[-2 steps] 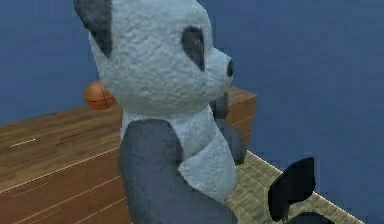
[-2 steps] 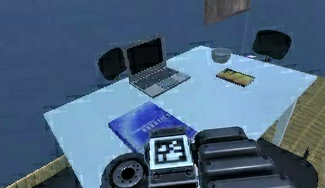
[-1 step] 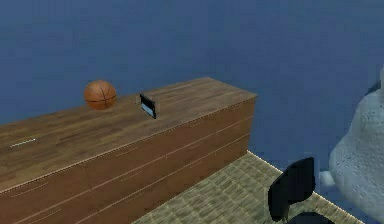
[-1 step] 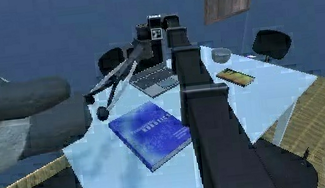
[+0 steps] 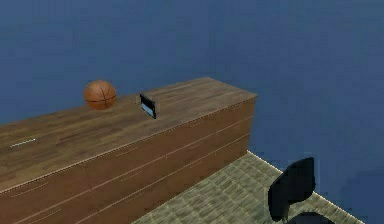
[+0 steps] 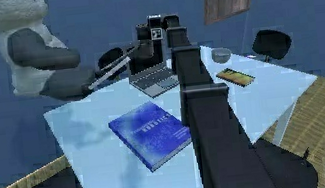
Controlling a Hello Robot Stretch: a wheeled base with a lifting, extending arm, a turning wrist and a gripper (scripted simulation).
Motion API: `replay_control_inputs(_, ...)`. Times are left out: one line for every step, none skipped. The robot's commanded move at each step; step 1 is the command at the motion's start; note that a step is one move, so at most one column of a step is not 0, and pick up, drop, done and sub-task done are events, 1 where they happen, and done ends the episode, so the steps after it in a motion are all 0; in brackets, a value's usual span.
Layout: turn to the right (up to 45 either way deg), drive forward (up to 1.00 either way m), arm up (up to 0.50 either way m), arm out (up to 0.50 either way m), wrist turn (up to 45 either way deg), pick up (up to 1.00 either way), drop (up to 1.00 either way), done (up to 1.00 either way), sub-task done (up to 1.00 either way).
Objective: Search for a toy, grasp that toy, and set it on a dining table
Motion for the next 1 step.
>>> replay_control_inputs(0.0,0.00,0.00,0.00,45.0,0.00,0.00,0.00,0.00)
